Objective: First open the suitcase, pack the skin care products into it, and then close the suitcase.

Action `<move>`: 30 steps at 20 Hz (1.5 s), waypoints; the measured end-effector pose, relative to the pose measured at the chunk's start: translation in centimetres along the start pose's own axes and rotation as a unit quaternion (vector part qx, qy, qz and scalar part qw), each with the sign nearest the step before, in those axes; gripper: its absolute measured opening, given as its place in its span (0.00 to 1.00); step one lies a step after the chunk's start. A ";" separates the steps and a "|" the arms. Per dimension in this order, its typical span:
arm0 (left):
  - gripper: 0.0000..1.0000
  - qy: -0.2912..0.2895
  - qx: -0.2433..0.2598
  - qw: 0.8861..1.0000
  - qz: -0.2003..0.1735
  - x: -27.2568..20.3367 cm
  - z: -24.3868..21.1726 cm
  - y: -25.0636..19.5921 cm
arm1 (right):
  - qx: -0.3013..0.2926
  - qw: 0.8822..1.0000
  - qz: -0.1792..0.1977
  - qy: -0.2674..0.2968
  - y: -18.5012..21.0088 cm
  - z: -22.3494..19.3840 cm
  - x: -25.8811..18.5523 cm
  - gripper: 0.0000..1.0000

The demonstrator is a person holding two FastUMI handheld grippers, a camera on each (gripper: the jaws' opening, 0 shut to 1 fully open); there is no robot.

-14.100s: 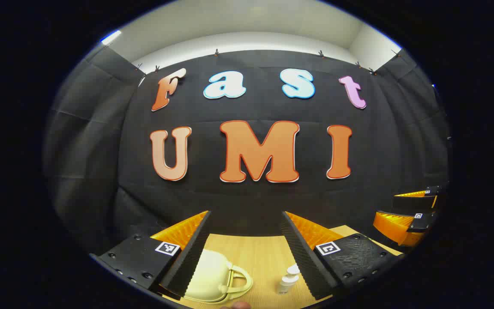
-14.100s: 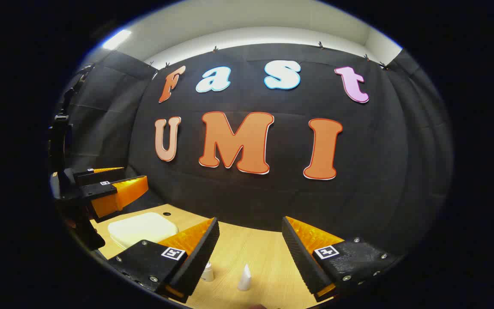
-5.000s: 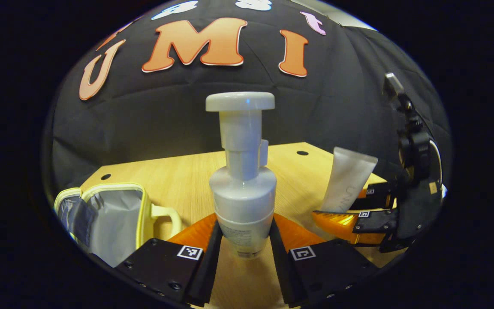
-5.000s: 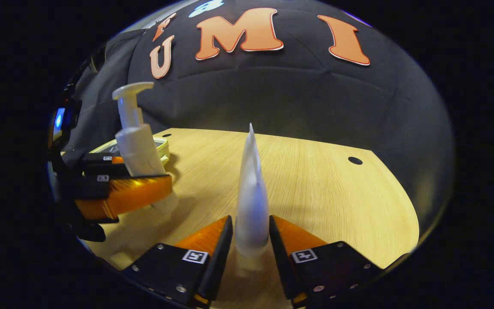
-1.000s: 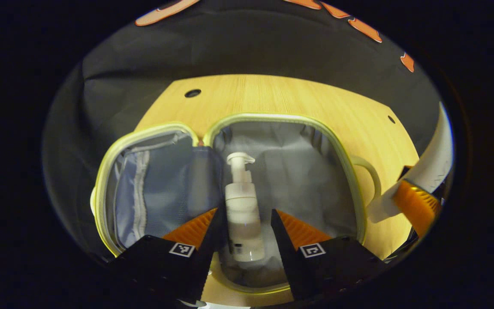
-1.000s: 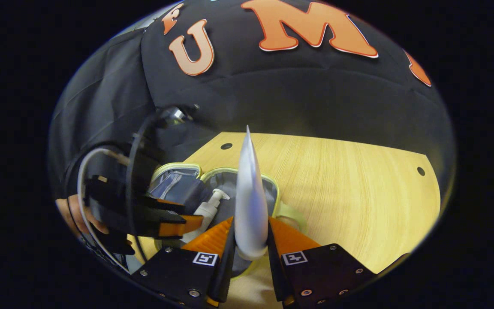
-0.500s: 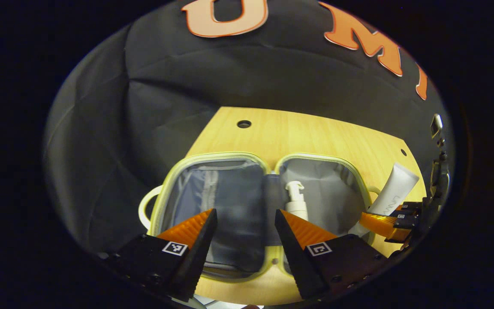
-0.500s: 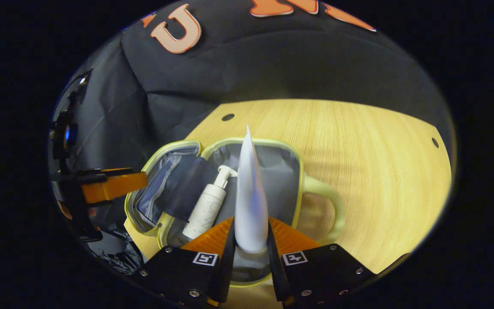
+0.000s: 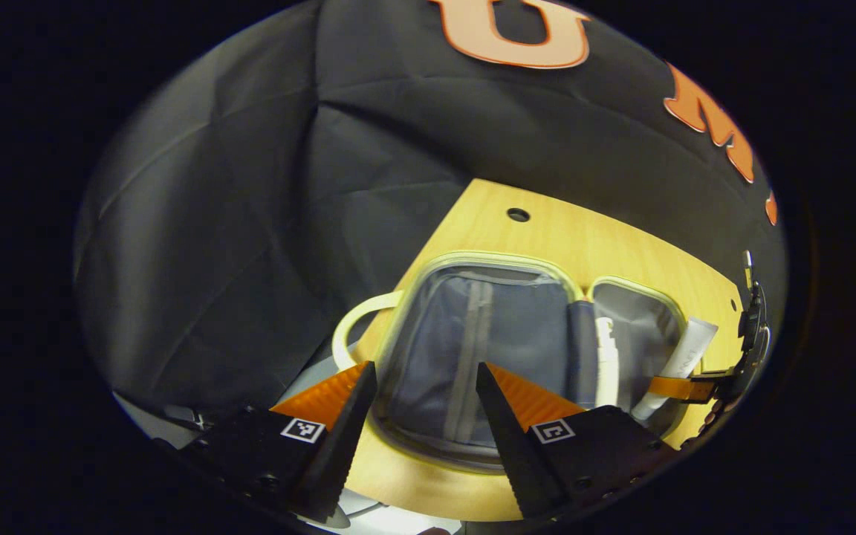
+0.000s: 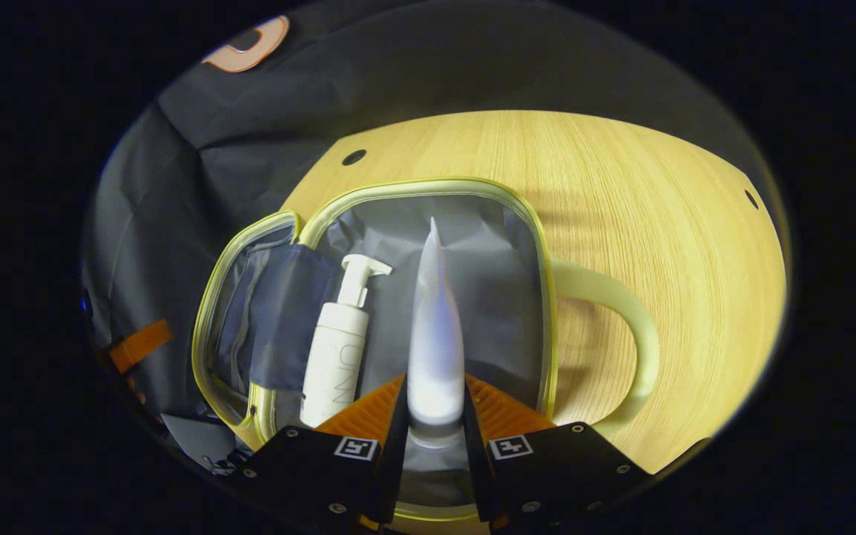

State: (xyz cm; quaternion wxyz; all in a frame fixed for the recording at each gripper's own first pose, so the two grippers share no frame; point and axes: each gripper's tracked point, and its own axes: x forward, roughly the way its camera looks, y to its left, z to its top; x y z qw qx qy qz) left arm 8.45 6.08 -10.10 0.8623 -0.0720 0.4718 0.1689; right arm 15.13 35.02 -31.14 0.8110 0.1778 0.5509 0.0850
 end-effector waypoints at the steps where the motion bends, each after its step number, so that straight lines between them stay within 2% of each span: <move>1: 0.86 -0.001 -0.010 1.000 0.012 0.6 -0.1 1.2 | 0.011 1.000 -0.003 0.010 0.0 -0.1 0.4 0.41; 2: 0.86 -0.003 -0.021 1.000 0.019 1.1 0.0 2.2 | 0.017 1.000 -0.006 0.013 0.0 -0.1 0.7 0.41; 3: 0.86 -0.009 -0.035 0.999 0.024 1.8 0.2 3.3 | 0.022 1.000 -0.014 0.014 -0.1 0.0 0.9 0.36; 4: 0.86 -0.012 -0.054 0.998 0.028 2.6 0.3 4.5 | 0.027 0.999 -0.022 0.013 -0.4 0.0 0.9 0.40; 8: 0.86 -0.006 -0.129 0.991 0.035 5.4 1.6 9.6 | 0.058 0.998 -0.018 0.017 -0.2 0.2 0.6 0.41; 11: 0.89 0.003 -0.168 0.985 0.023 7.3 1.4 11.8 | 0.067 0.998 -0.011 -0.005 -0.4 1.3 -0.7 0.44; 15: 0.89 0.031 -0.217 0.976 -0.007 10.5 0.7 11.6 | 0.085 0.996 -0.001 -0.040 -1.7 3.0 -3.6 0.43; 16: 0.94 0.039 -0.229 0.972 -0.015 11.0 0.7 11.6 | 0.087 0.995 0.001 -0.051 -2.1 3.4 -4.4 0.42; 17: 0.90 0.047 -0.242 0.969 -0.022 11.7 0.5 11.3 | 0.088 0.994 0.001 -0.064 -2.6 3.8 -5.3 0.42; 20: 0.90 0.081 -0.261 0.961 -0.033 13.8 -1.0 10.4 | 0.087 0.989 0.014 -0.117 -3.3 5.4 -8.5 0.42; 21: 0.90 0.087 -0.265 0.960 -0.039 14.1 -1.4 10.4 | 0.085 0.987 0.013 -0.133 -3.8 5.8 -9.6 0.47; 22: 0.84 0.095 -0.269 0.958 -0.042 14.5 -1.5 10.4 | 0.084 0.985 0.014 -0.148 -4.1 6.1 -10.8 0.50; 23: 0.71 0.104 -0.271 0.956 -0.049 14.7 -2.1 9.8 | 0.083 0.983 0.015 -0.166 -4.5 6.6 -12.0 0.59; 24: 0.57 0.113 -0.273 0.954 -0.054 15.2 -2.4 9.4 | 0.080 0.979 0.014 -0.185 -4.8 7.0 -13.3 0.63; 25: 0.57 0.117 -0.269 0.955 -0.047 15.8 -2.8 9.4 | 0.078 0.976 0.013 -0.201 -5.3 7.3 -14.5 0.70; 26: 0.39 0.114 -0.263 0.957 -0.051 15.1 -2.1 9.4 | 0.077 0.974 0.020 -0.211 -5.5 7.3 -15.5 0.73; 27: 0.39 0.117 -0.251 0.960 -0.038 15.5 -2.4 9.6 | 0.078 0.972 0.024 -0.220 -5.7 7.4 -16.3 0.77; 29: 0.23 0.104 -0.231 0.966 -0.045 14.4 -1.3 9.3 | 0.075 0.968 0.022 -0.237 -6.7 7.6 -17.4 0.81; 30: 0.22 0.094 -0.226 0.969 -0.045 14.1 -0.8 9.1 | 0.071 0.966 0.020 -0.248 -7.0 7.7 -18.1 0.82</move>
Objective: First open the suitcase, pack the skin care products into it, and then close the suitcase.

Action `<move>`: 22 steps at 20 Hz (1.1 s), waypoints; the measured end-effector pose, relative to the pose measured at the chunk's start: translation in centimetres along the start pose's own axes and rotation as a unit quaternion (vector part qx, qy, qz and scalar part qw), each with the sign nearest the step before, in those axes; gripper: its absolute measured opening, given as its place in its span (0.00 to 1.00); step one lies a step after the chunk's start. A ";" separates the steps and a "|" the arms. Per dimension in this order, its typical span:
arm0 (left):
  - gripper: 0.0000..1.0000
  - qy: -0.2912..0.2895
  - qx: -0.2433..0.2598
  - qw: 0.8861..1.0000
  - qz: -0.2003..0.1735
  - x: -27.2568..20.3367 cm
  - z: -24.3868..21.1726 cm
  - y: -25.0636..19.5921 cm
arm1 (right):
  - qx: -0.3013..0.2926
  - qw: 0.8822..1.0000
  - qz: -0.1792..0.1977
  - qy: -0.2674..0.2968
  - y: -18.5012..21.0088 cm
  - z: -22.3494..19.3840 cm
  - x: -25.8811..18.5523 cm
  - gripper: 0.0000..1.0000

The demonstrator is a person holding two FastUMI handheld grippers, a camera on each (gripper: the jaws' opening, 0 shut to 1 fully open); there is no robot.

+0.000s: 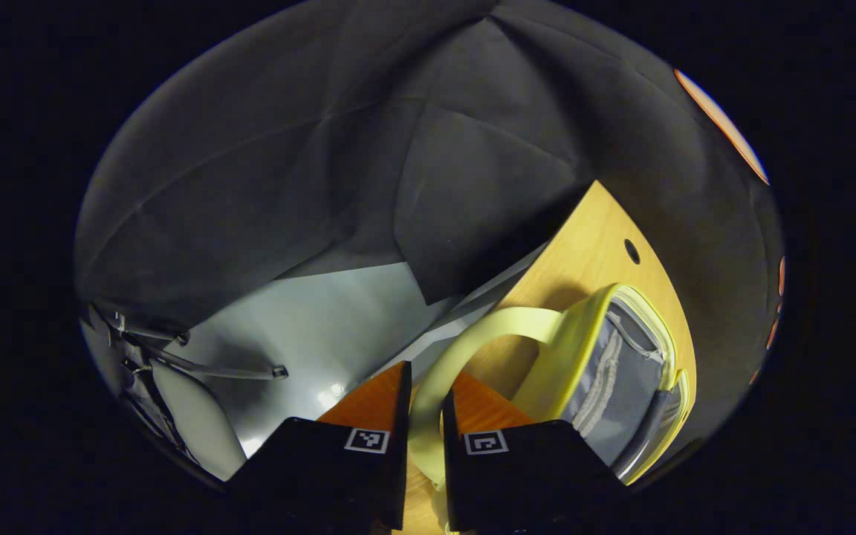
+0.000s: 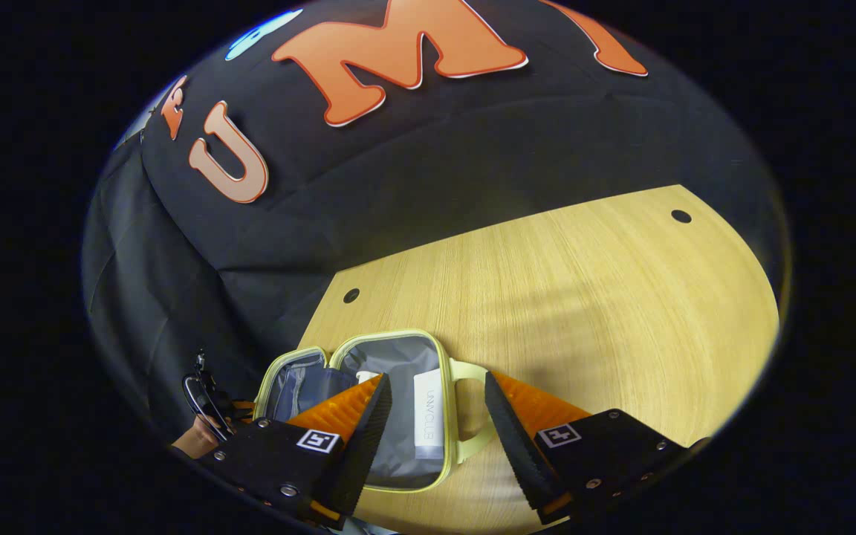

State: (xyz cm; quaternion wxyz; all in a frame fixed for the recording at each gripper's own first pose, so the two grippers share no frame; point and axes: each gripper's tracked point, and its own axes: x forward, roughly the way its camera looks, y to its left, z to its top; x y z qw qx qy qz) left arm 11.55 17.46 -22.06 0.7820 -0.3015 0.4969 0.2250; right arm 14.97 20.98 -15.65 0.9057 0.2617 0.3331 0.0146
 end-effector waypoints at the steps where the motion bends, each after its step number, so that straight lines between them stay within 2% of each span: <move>1: 0.13 -0.007 0.018 1.000 -0.005 -0.8 0.1 -0.6 | -0.004 1.000 -0.002 -0.012 -0.3 0.7 -0.5 0.83; 6: 0.12 -0.085 0.108 0.990 -0.023 -6.1 3.7 -3.1 | -0.034 0.998 -0.001 -0.061 -0.9 2.9 -2.8 0.93; 9: 0.12 -0.125 0.112 0.985 -0.029 -9.0 4.3 -4.1 | -0.046 0.997 0.006 -0.061 -1.2 2.8 -3.1 0.94; 13: 0.12 -0.172 0.113 0.976 -0.068 -14.8 5.7 -6.9 | -0.056 0.996 0.025 -0.065 -0.7 3.3 -3.6 0.95; 18: 0.12 -0.214 0.131 0.957 -0.143 -22.0 4.5 -14.7 | -0.056 0.995 0.049 -0.066 -0.3 3.8 -4.3 0.95; 19: 0.12 -0.226 0.138 0.953 -0.151 -22.8 4.1 -15.9 | -0.056 0.995 0.053 -0.065 -0.3 3.9 -4.5 0.95; 22: 0.12 -0.241 0.134 0.948 -0.157 -24.1 2.9 -18.5 | -0.060 0.995 0.052 -0.066 -1.2 3.9 -4.5 0.95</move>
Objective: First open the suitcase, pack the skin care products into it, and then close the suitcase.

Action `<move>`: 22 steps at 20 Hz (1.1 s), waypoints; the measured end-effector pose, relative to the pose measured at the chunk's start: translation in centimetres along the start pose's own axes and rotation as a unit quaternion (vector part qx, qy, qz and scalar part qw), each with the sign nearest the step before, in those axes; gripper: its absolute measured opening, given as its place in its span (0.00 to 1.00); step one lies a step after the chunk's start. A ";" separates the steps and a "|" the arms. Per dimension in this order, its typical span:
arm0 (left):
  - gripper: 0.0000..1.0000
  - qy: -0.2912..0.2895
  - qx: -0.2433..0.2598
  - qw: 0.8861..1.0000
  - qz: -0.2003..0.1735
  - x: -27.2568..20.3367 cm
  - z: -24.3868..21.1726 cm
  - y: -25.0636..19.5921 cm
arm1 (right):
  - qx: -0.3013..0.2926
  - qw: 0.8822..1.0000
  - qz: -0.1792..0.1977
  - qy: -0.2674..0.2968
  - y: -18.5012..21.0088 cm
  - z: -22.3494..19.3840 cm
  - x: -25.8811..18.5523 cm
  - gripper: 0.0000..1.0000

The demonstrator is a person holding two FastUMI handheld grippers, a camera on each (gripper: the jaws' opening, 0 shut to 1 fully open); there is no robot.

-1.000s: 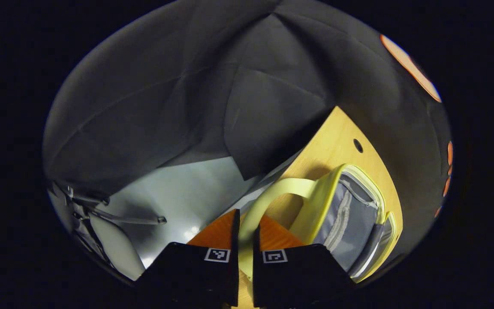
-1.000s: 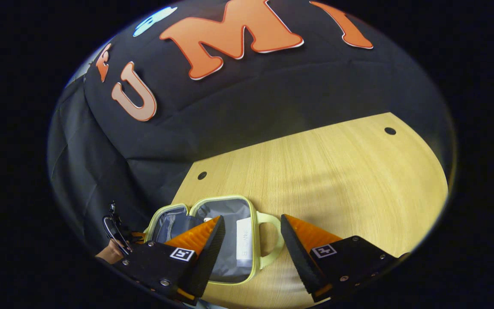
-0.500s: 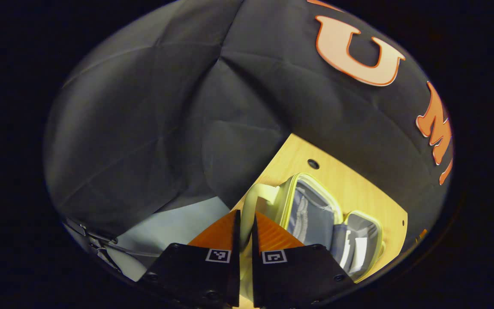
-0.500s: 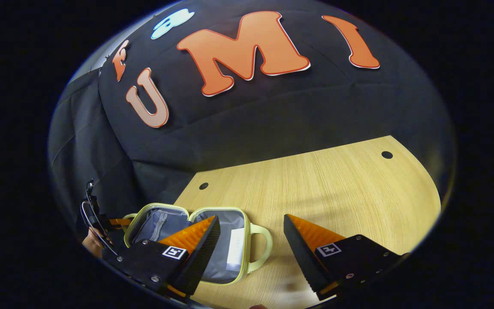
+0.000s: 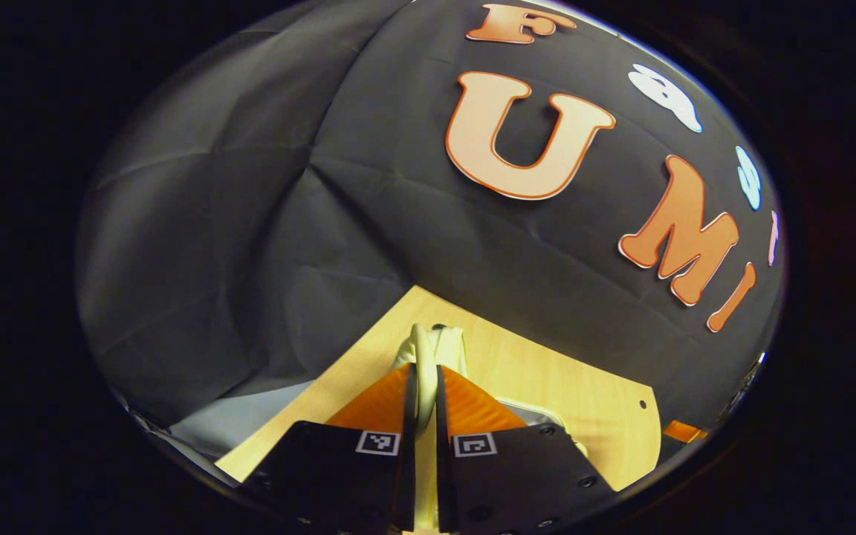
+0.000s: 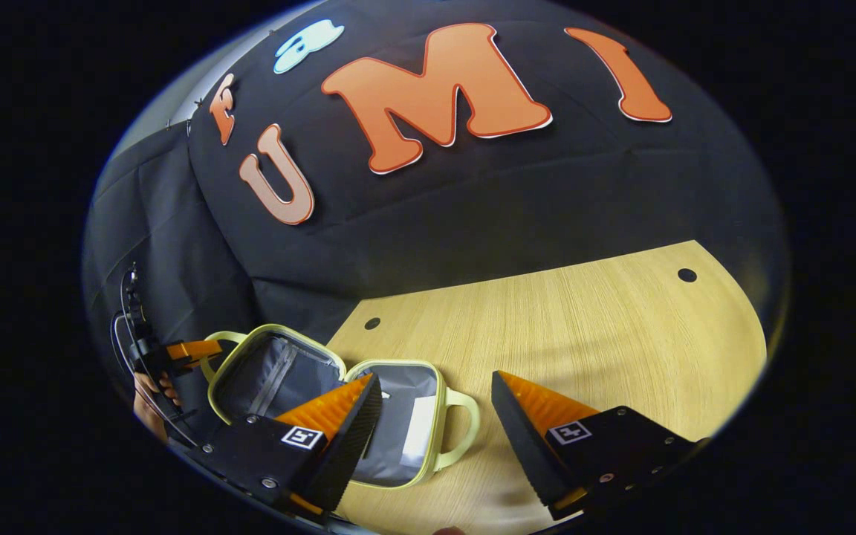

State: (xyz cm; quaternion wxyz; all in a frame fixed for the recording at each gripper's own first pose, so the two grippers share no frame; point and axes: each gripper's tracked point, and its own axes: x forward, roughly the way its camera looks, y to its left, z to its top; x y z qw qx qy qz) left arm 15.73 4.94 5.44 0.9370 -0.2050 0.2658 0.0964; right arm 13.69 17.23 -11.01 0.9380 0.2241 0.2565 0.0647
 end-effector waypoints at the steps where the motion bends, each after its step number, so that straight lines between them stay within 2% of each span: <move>1: 0.12 -0.006 0.003 1.000 -0.010 -0.5 0.0 -1.3 | -0.001 1.000 0.003 -0.005 0.0 0.3 -0.2 0.95; 4: 0.12 -0.009 -0.005 0.998 -0.059 -2.1 0.0 -6.9 | -0.008 1.000 0.004 -0.022 -0.8 1.2 -0.6 0.94; 10: 0.12 0.006 0.014 0.990 -0.137 -3.1 -3.1 -17.2 | -0.015 1.000 0.004 -0.026 -3.0 1.8 -1.4 0.95; 15: 0.12 0.036 0.052 0.980 -0.187 -3.0 -8.4 -24.8 | -0.014 0.999 -0.007 -0.031 -5.8 2.5 -2.2 0.95; 19: 0.12 0.107 0.035 0.960 -0.255 -3.0 -14.9 -29.4 | -0.007 1.000 -0.009 -0.027 -7.7 2.5 -3.2 0.95; 22: 0.12 0.141 0.054 0.954 -0.258 -1.9 -19.0 -30.4 | -0.005 0.999 -0.020 -0.034 -9.5 2.7 -3.9 0.94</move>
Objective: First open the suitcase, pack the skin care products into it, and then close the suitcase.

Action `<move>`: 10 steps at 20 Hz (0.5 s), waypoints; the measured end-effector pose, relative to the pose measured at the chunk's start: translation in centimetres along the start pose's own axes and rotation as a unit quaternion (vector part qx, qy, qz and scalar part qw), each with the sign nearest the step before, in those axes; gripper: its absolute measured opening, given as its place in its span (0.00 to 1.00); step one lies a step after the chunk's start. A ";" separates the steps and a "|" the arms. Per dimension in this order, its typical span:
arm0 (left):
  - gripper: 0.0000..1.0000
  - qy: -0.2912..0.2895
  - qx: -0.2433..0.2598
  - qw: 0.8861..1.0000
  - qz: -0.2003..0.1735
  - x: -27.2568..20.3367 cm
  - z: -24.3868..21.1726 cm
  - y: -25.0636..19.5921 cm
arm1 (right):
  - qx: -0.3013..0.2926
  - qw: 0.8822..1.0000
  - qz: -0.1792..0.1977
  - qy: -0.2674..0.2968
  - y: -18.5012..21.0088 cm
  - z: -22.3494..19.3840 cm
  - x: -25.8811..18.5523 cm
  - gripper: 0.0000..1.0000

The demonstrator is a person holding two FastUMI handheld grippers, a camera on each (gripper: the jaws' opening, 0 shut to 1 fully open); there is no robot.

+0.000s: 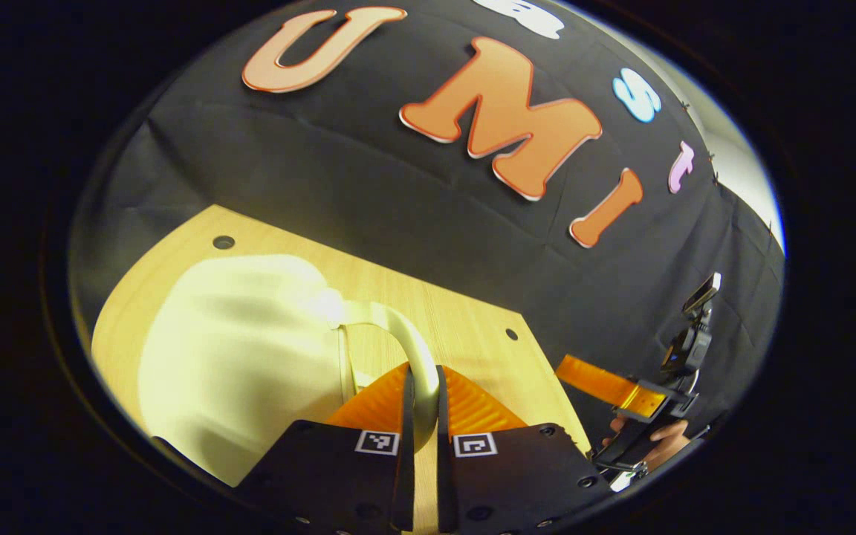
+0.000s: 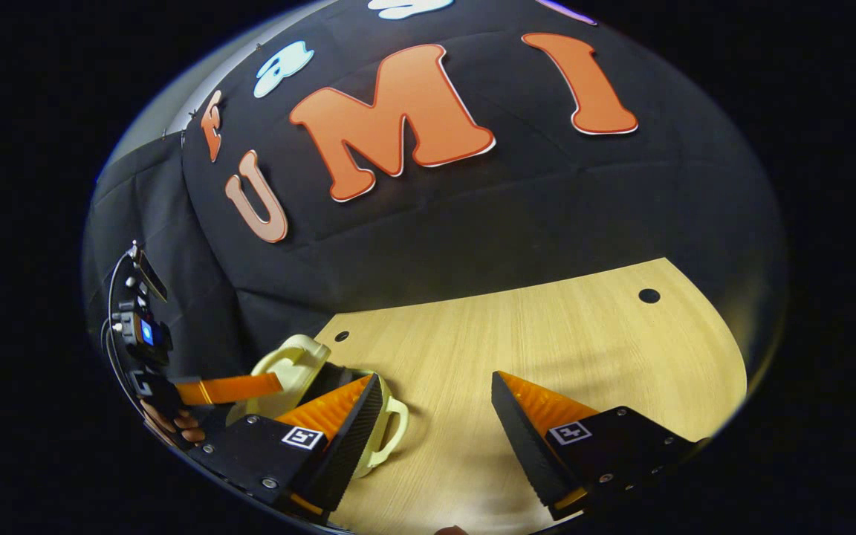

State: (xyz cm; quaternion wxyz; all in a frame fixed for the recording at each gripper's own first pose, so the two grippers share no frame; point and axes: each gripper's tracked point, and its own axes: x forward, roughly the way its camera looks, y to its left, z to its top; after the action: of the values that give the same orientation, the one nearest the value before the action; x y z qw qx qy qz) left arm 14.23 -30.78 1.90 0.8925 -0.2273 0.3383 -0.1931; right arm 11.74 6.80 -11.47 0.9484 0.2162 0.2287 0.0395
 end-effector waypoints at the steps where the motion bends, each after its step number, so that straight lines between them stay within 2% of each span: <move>1: 0.12 0.012 0.011 1.000 0.000 0.9 -1.1 0.1 | 0.001 1.000 -0.001 -0.002 -0.5 0.0 -0.2 0.95; 4: 0.13 0.044 -0.009 0.999 -0.001 2.8 -3.6 -0.2 | 0.003 1.000 -0.005 -0.004 -1.6 0.2 -0.6 0.95; 7: 0.13 0.066 0.006 0.998 0.018 4.3 -5.3 -0.9 | 0.003 1.000 -0.008 -0.002 -2.7 0.1 -0.7 0.95; 8: 0.21 0.077 0.007 0.997 0.023 4.0 -5.6 -1.1 | 0.004 1.000 -0.008 -0.002 -3.0 0.0 -0.9 0.95; 9: 0.18 0.082 0.005 0.996 0.022 5.1 -6.3 -1.0 | 0.004 1.000 -0.006 -0.003 -3.1 0.1 -1.0 0.95; 10: 0.35 0.084 0.006 0.996 0.025 5.3 -6.9 -1.1 | 0.004 1.000 -0.007 -0.005 -3.2 0.1 -1.2 0.95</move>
State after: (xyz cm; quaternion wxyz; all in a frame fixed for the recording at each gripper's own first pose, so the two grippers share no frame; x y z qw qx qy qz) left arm 12.99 -36.25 -4.84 0.8669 -0.1966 0.4163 -0.1910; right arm 10.69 3.64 -12.27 0.9490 0.2183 0.2255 0.0307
